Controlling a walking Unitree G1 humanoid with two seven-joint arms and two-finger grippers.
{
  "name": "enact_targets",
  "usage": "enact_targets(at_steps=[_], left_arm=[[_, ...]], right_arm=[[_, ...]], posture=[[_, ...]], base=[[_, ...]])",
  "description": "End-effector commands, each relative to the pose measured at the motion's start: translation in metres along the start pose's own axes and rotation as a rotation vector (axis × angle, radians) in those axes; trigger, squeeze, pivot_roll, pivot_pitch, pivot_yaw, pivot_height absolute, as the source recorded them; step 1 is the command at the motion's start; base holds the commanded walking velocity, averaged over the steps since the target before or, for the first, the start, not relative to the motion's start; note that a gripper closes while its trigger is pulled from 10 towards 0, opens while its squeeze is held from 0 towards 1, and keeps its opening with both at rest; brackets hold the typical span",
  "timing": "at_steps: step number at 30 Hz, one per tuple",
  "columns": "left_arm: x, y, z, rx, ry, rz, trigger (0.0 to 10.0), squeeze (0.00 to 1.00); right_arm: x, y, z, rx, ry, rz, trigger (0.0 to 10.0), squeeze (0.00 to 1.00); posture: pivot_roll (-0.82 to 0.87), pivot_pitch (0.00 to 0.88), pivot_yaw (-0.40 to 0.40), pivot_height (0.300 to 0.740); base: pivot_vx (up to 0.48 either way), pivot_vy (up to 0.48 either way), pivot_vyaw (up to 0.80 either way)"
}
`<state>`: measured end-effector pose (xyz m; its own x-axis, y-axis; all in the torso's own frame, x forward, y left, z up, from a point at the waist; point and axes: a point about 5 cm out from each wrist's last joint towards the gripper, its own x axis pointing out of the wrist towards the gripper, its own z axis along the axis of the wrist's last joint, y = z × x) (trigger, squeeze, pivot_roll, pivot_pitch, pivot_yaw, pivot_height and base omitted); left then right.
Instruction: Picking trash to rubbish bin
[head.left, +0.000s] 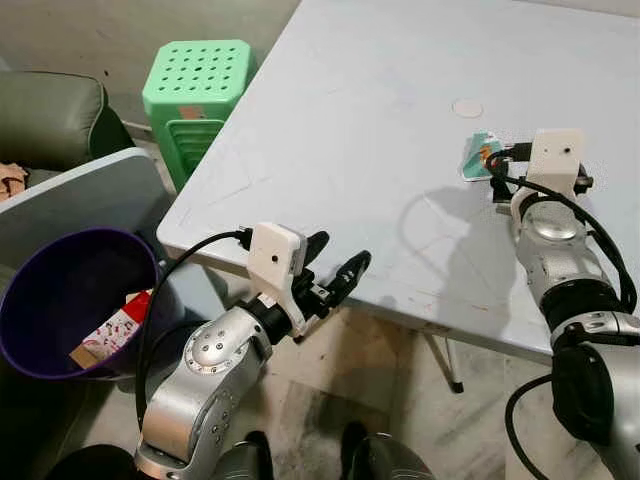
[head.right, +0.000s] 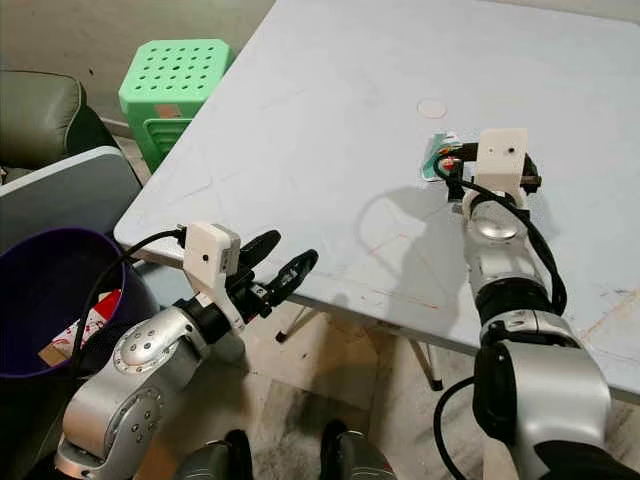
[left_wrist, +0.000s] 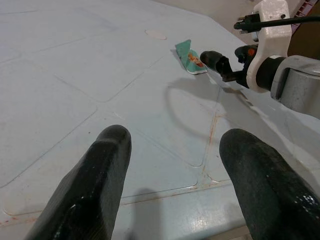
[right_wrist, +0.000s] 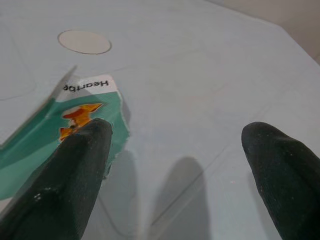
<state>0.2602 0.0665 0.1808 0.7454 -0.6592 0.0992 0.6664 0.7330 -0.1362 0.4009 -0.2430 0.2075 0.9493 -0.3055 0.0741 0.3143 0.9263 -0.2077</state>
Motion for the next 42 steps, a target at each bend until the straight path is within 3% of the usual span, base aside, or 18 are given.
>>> enact_targets(at_steps=[1, 8, 14, 21, 27, 42], left_arm=[[-0.003, -0.001, 0.003, 0.006, -0.007, 0.000, 10.0, 0.00], [-0.004, 0.001, 0.004, 0.012, -0.009, 0.009, 10.0, 0.00], [-0.003, 0.001, 0.003, 0.013, -0.010, 0.014, 10.0, 0.00], [-0.002, 0.003, 0.002, 0.013, -0.011, 0.019, 10.0, 0.00], [0.002, 0.006, 0.004, 0.022, -0.019, 0.017, 10.0, 0.00], [0.015, 0.012, 0.007, 0.051, -0.042, -0.008, 10.0, 0.00]], right_arm=[[0.000, 0.002, -0.002, 0.000, 0.010, 0.012, 10.0, 0.00], [0.001, 0.010, -0.002, -0.078, 0.043, 0.122, 10.0, 0.00], [0.002, 0.007, 0.002, -0.146, 0.016, 0.149, 10.0, 0.00], [-0.002, 0.004, -0.007, -0.169, 0.034, 0.196, 10.0, 0.00], [-0.014, 0.000, -0.021, -0.224, 0.018, 0.279, 10.0, 0.00], [-0.052, -0.005, -0.017, -0.165, -0.040, 0.468, 10.0, 0.00]], posture=[[0.14, 0.300, -0.004, 0.740], [0.14, 0.298, -0.007, 0.740], [0.14, 0.298, -0.014, 0.740], [0.13, 0.295, -0.015, 0.740], [0.11, 0.284, -0.009, 0.740], [0.07, 0.240, 0.007, 0.740]], base=[[0.000, 0.000, 0.00], [0.000, 0.000, 0.00], [0.000, 0.000, 0.00], [0.000, 0.000, 0.00], [0.000, 0.000, 0.00], [0.000, 0.000, 0.00]])
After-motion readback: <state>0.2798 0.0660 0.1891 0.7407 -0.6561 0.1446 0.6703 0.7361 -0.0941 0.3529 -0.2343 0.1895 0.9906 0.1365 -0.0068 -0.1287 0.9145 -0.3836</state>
